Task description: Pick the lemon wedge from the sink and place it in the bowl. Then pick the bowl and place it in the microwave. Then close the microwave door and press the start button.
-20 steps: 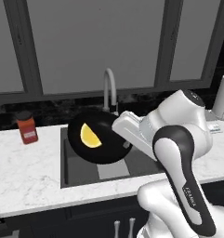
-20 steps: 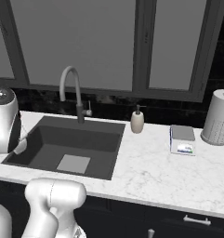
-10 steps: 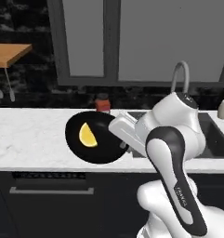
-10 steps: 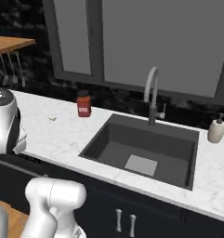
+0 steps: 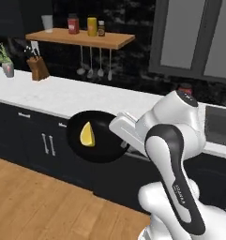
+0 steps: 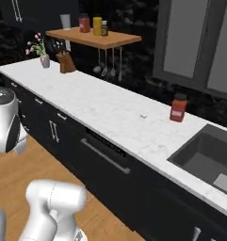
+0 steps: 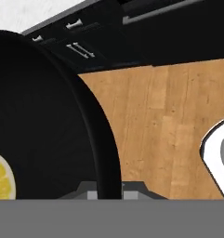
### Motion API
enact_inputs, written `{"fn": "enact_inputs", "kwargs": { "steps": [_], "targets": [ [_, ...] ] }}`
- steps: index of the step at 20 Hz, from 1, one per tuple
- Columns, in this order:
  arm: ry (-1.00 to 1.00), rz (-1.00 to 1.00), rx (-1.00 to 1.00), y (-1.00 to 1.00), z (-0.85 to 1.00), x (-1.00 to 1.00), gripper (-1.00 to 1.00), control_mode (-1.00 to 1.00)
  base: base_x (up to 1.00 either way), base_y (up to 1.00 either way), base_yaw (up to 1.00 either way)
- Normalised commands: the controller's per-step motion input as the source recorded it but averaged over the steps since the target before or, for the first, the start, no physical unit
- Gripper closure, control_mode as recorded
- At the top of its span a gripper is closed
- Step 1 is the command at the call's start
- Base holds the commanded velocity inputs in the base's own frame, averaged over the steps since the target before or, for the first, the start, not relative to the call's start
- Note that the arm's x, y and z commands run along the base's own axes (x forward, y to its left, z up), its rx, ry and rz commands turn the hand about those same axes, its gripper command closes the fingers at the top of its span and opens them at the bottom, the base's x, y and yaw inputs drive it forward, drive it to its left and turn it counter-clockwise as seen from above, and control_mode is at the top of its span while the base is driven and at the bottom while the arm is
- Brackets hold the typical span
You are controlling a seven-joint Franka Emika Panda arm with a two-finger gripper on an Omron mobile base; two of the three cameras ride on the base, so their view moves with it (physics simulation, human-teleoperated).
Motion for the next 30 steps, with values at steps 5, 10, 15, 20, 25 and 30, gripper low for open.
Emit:
{"fn": "enact_inputs", "kwargs": {
  "steps": [5, 10, 15, 20, 25, 30],
  "targets": [
    [0.00, 0.00, 0.00, 0.00, 0.00, 0.00, 1.00, 1.00, -0.01, 0.62, 0.72],
    [0.00, 0.00, 0.00, 0.00, 0.00, 0.00, 1.00, 1.00, 0.11, 0.42, 0.73],
    [0.00, 0.00, 0.00, 0.00, 0.00, 0.00, 1.00, 1.00, 0.12, 0.45, 0.77],
    [0.00, 0.00, 0.00, 0.00, 0.00, 0.00, 1.00, 1.00, 0.11, 0.31, 0.81],
    [0.00, 0.00, 0.00, 0.00, 0.00, 0.00, 1.00, 1.00, 0.09, 0.03, 0.78],
    [0.00, 0.00, 0.00, 0.00, 0.00, 0.00, 1.00, 1.00, 0.11, 0.01, 0.76]
  ]
}}
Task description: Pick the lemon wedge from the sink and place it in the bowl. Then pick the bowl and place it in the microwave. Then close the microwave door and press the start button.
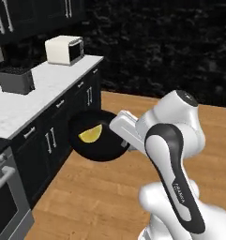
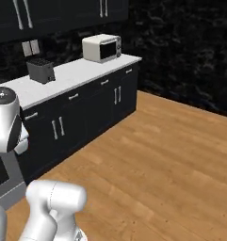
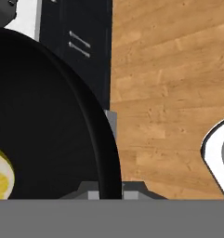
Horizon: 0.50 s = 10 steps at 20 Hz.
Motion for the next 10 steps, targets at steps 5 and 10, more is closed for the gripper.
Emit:
{"fn": "enact_inputs", "kwargs": {
  "steps": [5, 10],
  "targets": [
    [0.00, 0.00, 0.00, 0.00, 0.00, 0.00, 1.00, 1.00, 0.05, 0.06, 0.76],
    [0.00, 0.00, 0.00, 0.00, 0.00, 0.00, 1.00, 1.00, 0.00, 0.19, 0.77]
  ]
}}
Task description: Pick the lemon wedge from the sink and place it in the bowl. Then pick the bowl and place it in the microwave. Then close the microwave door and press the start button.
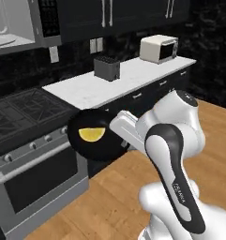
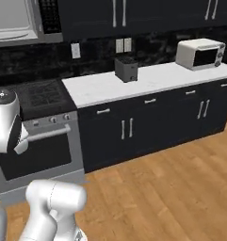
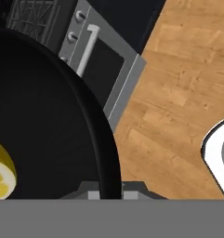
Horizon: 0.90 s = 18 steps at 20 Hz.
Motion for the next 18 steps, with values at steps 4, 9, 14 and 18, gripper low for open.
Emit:
{"fn": "enact_inputs", "kwargs": {
  "steps": [4, 9, 14, 18],
  "targets": [
    [0.00, 0.00, 0.00, 0.00, 0.00, 0.00, 1.00, 1.00, 0.01, 0.20, 0.75],
    [0.00, 0.00, 0.00, 0.00, 0.00, 0.00, 1.00, 1.00, 0.80, -0.17, 0.47],
    [0.00, 0.00, 0.00, 0.00, 0.00, 0.00, 1.00, 1.00, 0.86, -0.55, 0.14],
    [0.00, 0.00, 0.00, 0.00, 0.00, 0.00, 1.00, 1.00, 0.38, -0.60, 0.09]
  ]
}}
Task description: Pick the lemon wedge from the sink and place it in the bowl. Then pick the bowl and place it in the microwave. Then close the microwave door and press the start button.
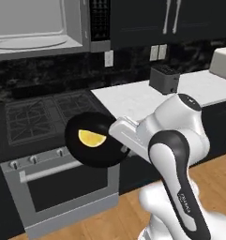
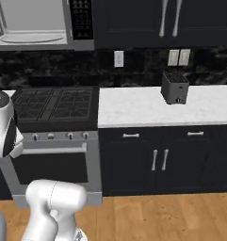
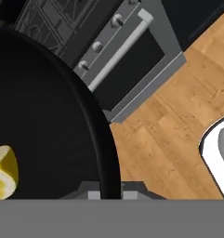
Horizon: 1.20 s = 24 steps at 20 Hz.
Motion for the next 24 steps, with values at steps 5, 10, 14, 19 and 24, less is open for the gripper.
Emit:
{"fn": "enact_inputs", "kwargs": {
  "steps": [5, 10, 14, 19, 24],
  "targets": [
    [0.00, 0.00, 0.00, 0.00, 0.00, 0.00, 1.00, 1.00, 0.98, -0.04, 0.01],
    [0.00, 0.00, 0.00, 0.00, 0.00, 0.00, 1.00, 1.00, 0.91, 0.31, 0.00],
    [0.00, 0.00, 0.00, 0.00, 0.00, 0.00, 1.00, 1.00, 0.47, 0.74, 0.00],
    [0.00, 0.00, 0.00, 0.00, 0.00, 0.00, 1.00, 1.00, 0.31, 0.85, 0.00],
    [0.00, 0.00, 0.00, 0.00, 0.00, 0.00, 1.00, 1.00, 0.54, 0.29, 0.00]
  ]
}}
